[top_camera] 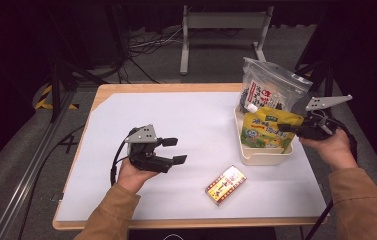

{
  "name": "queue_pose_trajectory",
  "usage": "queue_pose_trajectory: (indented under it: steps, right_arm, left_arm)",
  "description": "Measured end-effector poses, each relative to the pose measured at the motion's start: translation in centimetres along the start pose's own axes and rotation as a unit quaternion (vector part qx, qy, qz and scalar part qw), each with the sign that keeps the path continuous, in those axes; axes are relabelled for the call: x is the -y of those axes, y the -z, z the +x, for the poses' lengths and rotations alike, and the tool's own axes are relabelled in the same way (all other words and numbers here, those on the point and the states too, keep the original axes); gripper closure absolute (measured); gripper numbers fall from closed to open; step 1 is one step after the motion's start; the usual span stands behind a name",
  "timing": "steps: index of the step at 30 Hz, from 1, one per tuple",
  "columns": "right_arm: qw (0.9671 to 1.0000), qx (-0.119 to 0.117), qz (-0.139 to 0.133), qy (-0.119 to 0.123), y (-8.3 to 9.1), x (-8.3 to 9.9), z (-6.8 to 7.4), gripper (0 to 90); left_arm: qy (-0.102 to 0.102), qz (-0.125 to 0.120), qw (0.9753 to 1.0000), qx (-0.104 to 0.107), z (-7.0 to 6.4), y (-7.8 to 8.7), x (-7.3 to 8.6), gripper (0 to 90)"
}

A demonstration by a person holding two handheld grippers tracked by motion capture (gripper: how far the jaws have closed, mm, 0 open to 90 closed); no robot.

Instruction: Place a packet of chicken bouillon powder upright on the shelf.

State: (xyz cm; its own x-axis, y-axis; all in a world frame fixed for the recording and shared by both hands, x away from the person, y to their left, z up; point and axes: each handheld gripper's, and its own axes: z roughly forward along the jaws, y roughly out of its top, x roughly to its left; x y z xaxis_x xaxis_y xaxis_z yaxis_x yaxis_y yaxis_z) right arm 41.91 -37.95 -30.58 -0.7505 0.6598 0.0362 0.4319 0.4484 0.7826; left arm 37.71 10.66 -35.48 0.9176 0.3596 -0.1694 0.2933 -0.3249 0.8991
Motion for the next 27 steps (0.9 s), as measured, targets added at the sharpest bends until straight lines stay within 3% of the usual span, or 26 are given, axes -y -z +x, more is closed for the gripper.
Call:
queue_pose_trajectory:
  steps: [8,12,14,18,25,27]
  right_arm:
    - [1.0000,0.006,-0.002,0.001,0.1,0.1,0.2,81.8]
    - [0.9999,0.012,-0.010,0.000,0.2,0.2,0.3,73.3]
    - [0.9996,0.014,-0.021,-0.010,0.6,0.3,0.3,63.6]
    - [0.9991,0.014,-0.035,-0.021,1.0,0.4,0.5,55.7]
    - [0.9973,0.047,-0.053,-0.018,2.2,0.5,1.7,40.1]
    - [0.9969,0.053,-0.056,-0.018,2.5,0.5,2.1,39.5]
  left_arm:
    - [0.000,0.008,0.9999,-0.012,-0.1,-0.5,0.0,24.7]
    - [0.000,0.014,0.9998,-0.014,-0.2,-0.9,0.1,20.8]
    - [0.000,0.015,0.9998,-0.013,-0.2,-1.0,0.1,17.6]
    - [0.004,0.018,0.9997,-0.014,-0.4,-1.2,0.3,15.7]
    - [0.003,0.028,0.9994,-0.019,-1.1,-1.8,0.1,10.7]
    - [0.003,0.033,0.9993,-0.018,-1.4,-2.0,0.0,10.1]
